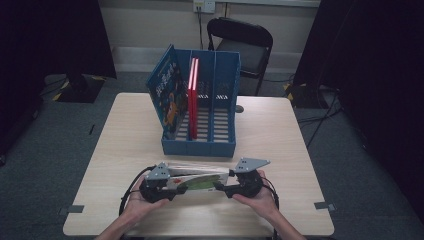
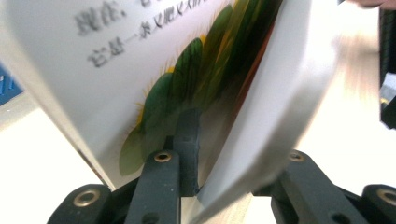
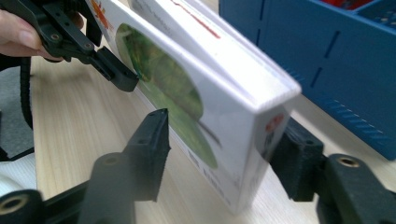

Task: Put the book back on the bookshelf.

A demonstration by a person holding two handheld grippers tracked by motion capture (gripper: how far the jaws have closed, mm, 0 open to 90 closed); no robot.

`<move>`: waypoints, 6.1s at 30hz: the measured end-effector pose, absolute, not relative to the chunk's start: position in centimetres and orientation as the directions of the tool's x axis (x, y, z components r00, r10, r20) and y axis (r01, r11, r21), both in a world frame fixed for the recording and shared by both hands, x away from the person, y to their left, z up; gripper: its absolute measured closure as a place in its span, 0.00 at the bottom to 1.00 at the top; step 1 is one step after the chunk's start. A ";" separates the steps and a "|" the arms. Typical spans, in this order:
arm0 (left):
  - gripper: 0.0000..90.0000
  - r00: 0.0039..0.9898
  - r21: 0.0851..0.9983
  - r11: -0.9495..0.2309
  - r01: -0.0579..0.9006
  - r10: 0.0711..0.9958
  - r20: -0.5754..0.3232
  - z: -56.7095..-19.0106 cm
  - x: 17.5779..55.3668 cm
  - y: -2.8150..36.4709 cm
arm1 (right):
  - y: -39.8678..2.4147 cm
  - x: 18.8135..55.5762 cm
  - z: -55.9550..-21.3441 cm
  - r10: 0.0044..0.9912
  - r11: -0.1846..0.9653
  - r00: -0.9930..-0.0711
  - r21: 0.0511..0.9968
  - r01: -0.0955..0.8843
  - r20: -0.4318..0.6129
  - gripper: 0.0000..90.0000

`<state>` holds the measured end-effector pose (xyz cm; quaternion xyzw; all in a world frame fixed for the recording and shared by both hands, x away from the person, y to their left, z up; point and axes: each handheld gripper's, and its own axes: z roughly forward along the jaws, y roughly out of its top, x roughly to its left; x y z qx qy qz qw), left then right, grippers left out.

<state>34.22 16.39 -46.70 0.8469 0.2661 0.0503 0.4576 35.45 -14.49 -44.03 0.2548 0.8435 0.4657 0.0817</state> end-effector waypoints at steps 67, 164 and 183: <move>0.50 0.765 0.834 -0.330 0.443 0.624 -0.159 -45.9 35.4 16.4 | -12.3 33.5 -43.9 0.445 0.448 -0.895 0.857 0.255 0.034 0.77; 0.18 0.635 0.781 -0.313 0.540 0.760 -0.134 -46.0 35.3 20.5 | -15.5 33.6 -38.2 0.573 0.348 -0.819 0.894 0.283 0.037 0.85; 0.18 0.638 0.765 -0.342 0.546 0.762 -0.115 -46.5 35.4 20.0 | -17.3 35.1 -36.9 0.681 0.277 -0.731 0.908 0.316 0.046 0.85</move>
